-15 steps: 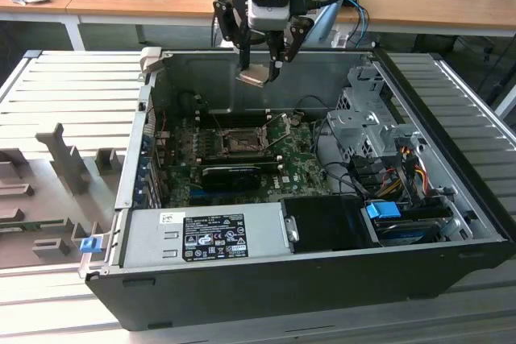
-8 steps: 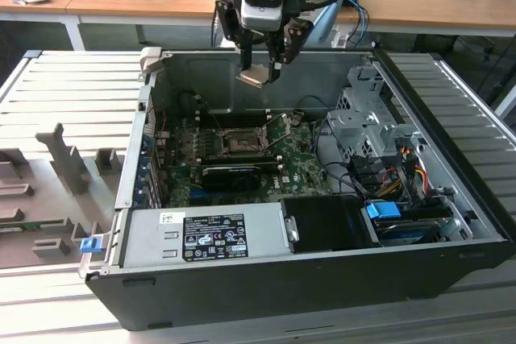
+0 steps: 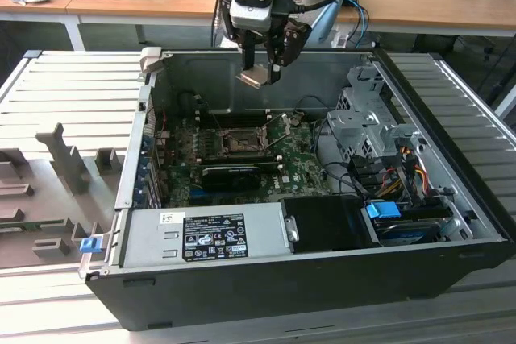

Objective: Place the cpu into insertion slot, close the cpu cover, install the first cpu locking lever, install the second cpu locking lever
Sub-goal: 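Place the cpu into insertion slot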

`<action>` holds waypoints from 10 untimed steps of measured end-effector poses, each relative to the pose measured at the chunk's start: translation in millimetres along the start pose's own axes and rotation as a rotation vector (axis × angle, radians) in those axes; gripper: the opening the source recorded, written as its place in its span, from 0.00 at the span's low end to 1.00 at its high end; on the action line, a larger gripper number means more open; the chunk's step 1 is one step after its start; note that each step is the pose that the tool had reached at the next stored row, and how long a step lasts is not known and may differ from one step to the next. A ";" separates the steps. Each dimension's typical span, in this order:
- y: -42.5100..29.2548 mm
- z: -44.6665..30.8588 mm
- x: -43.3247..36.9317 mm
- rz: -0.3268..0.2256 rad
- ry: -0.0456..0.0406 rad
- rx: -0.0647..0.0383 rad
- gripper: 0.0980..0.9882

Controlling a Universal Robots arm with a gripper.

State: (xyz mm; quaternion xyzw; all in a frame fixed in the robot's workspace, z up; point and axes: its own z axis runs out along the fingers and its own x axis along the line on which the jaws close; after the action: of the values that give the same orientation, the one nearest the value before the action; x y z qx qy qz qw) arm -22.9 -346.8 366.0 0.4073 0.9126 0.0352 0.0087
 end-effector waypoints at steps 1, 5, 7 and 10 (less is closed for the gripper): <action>0.0 0.1 0.0 0.015 -0.0011 0.000 0.48; 0.0 0.5 0.0 0.082 -0.0061 -0.001 0.48; -0.1 0.8 0.0 0.110 -0.0081 -0.001 0.48; -0.1 1.6 0.0 0.136 -0.0099 -0.001 0.48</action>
State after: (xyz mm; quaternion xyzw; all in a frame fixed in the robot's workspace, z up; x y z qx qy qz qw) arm -22.8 -346.8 364.4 0.4686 0.8827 0.0342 0.0111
